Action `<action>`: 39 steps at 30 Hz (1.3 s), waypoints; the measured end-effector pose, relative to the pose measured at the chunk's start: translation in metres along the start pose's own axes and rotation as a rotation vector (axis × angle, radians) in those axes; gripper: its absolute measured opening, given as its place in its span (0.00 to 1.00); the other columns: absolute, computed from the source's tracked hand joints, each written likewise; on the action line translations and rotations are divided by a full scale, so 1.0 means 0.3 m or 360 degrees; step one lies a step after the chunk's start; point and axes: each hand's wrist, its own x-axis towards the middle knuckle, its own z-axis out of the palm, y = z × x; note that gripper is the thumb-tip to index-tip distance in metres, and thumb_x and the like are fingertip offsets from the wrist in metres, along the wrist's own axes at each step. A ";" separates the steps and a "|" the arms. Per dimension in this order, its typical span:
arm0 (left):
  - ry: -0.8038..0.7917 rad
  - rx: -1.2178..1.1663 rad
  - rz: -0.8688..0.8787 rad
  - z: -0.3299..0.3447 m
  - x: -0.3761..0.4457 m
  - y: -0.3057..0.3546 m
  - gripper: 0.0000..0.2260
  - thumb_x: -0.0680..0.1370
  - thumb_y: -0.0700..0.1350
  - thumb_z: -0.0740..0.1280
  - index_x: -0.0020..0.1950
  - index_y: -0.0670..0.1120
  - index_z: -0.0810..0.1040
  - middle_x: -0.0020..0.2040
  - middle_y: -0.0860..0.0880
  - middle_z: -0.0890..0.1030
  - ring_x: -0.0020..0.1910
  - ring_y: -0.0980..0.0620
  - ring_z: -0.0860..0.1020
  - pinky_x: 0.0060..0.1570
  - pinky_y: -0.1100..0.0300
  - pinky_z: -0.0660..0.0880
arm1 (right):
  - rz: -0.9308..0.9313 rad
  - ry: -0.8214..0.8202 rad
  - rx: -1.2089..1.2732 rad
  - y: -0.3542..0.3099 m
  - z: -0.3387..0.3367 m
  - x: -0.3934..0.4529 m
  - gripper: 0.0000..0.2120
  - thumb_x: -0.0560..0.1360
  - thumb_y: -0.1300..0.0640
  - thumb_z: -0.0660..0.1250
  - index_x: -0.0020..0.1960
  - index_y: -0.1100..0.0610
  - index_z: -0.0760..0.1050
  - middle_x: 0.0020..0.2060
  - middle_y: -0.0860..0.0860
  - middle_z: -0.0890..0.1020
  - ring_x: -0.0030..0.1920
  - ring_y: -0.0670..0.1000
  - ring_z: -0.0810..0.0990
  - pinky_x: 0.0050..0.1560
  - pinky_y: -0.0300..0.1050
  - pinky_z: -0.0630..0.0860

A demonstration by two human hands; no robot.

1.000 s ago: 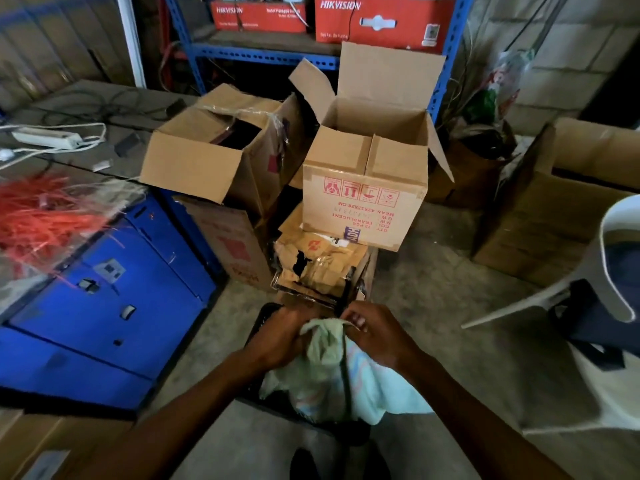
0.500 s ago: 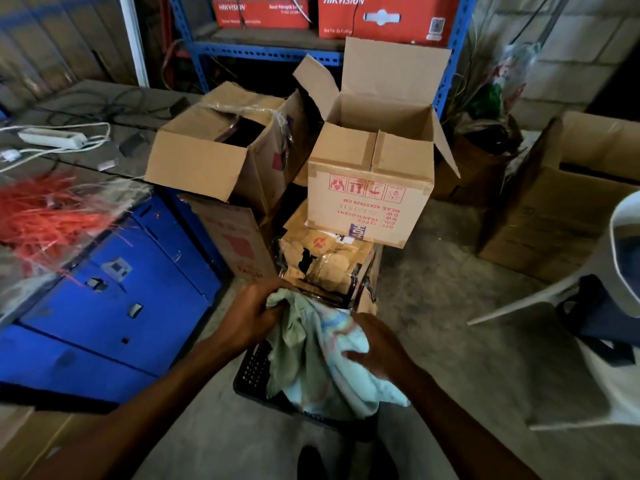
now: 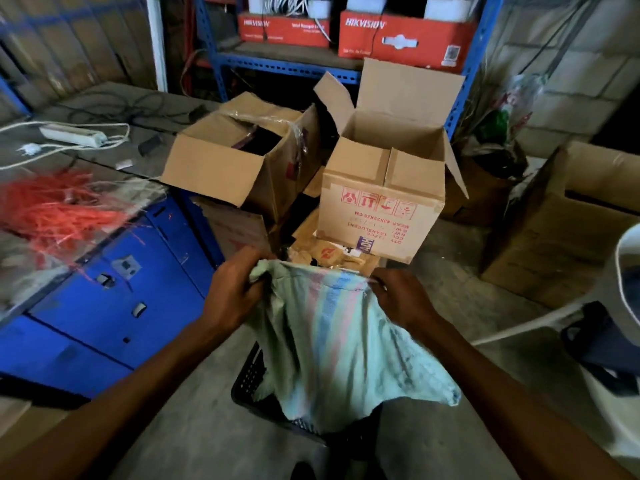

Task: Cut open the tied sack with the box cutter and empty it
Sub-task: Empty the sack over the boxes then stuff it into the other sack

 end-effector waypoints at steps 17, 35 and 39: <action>-0.0051 0.0055 0.0010 0.025 0.105 0.078 0.09 0.72 0.49 0.69 0.44 0.44 0.77 0.39 0.49 0.77 0.42 0.42 0.79 0.34 0.58 0.67 | -0.0162 -0.0103 0.0458 -0.302 -0.097 0.016 0.18 0.70 0.50 0.69 0.59 0.53 0.75 0.49 0.49 0.80 0.48 0.50 0.78 0.49 0.50 0.77; 0.0028 0.0152 0.0439 -0.171 0.203 0.134 0.13 0.75 0.50 0.61 0.51 0.43 0.77 0.49 0.42 0.82 0.47 0.41 0.80 0.44 0.54 0.76 | 0.0059 0.0236 0.0276 -0.369 -0.364 0.089 0.10 0.70 0.71 0.63 0.45 0.65 0.81 0.39 0.58 0.82 0.38 0.52 0.78 0.28 0.30 0.67; 0.0195 0.0030 0.0335 -0.247 0.233 0.146 0.11 0.76 0.48 0.63 0.51 0.43 0.78 0.45 0.48 0.81 0.45 0.43 0.80 0.38 0.60 0.69 | 0.0128 0.0365 0.0385 -0.395 -0.381 0.109 0.13 0.71 0.71 0.62 0.52 0.64 0.80 0.45 0.59 0.81 0.46 0.57 0.81 0.33 0.29 0.72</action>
